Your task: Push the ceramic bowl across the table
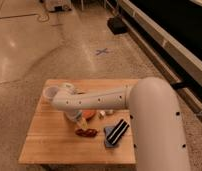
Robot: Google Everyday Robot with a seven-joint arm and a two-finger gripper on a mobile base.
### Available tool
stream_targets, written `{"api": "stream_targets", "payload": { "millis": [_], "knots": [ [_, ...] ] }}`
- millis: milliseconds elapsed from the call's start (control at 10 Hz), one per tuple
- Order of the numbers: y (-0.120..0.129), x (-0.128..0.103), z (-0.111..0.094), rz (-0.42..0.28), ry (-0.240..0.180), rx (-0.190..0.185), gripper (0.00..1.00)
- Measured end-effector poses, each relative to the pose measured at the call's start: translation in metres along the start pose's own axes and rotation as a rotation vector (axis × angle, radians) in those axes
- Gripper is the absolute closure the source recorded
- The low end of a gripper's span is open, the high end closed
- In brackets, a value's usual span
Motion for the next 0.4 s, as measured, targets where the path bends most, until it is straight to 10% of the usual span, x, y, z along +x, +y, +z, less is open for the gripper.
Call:
{"api": "stream_targets", "payload": {
  "millis": [400],
  "knots": [
    [-0.0031,-0.0138,-0.0055,-0.017,-0.003,0.002,0.32]
  ]
}}
